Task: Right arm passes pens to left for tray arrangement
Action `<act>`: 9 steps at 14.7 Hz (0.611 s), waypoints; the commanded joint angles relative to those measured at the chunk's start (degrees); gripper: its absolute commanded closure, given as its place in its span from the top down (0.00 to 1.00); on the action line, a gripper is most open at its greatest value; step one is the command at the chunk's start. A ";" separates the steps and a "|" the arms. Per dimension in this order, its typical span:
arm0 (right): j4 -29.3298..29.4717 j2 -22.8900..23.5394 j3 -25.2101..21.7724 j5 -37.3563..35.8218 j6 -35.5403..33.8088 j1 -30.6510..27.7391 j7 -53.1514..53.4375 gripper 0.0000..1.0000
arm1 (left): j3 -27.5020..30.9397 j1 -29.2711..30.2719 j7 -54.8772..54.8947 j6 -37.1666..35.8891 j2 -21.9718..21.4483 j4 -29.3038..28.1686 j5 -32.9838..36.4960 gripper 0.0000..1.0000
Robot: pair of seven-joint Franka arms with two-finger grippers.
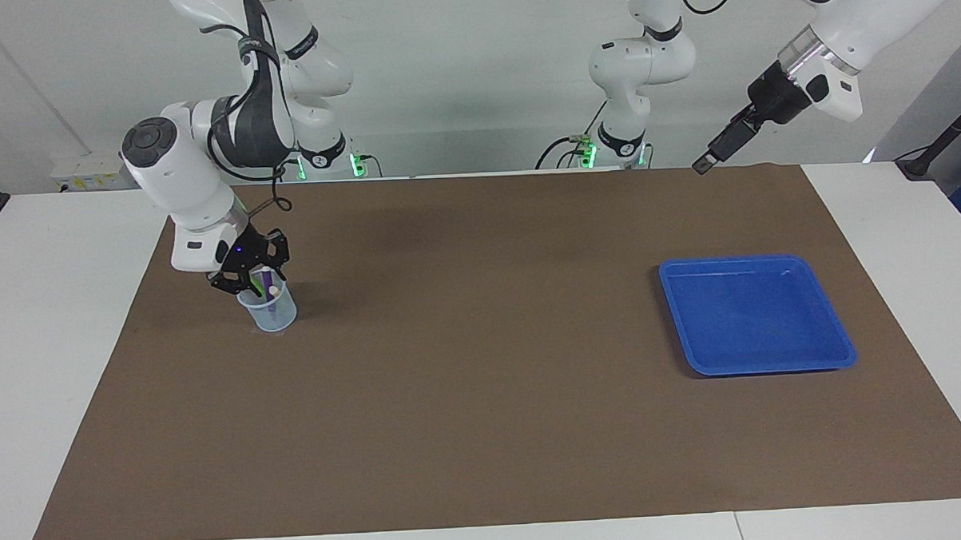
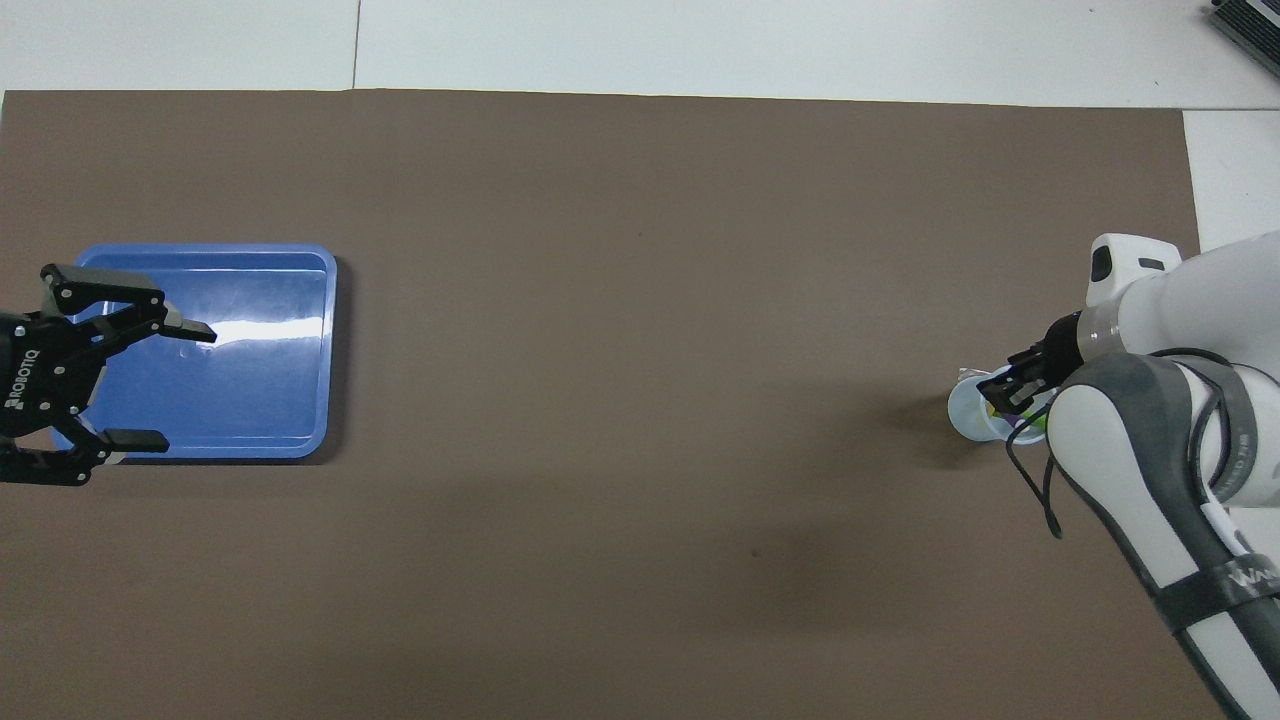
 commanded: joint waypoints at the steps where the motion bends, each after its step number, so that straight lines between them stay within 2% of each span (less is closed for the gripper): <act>1: -0.97 0.30 0.24 -0.64 1.57 -0.41 2.07 0.52 | 0.04 0.68 -7.26 2.89 -3.15 -4.40 -4.15 1.00; 3: -0.97 0.30 0.32 -0.64 1.66 -0.15 5.76 0.46 | 0.04 3.66 -8.85 4.20 -5.42 -8.34 -7.31 1.00; 5: -0.97 0.30 0.32 -0.64 1.66 -0.06 5.95 0.45 | 0.04 5.86 -9.38 4.74 -8.67 -13.44 -11.62 1.00; 9: -1.67 0.30 0.32 -0.73 1.92 -0.06 5.51 0.36 | -0.14 5.26 -11.94 5.44 -10.44 -16.27 -14.10 1.00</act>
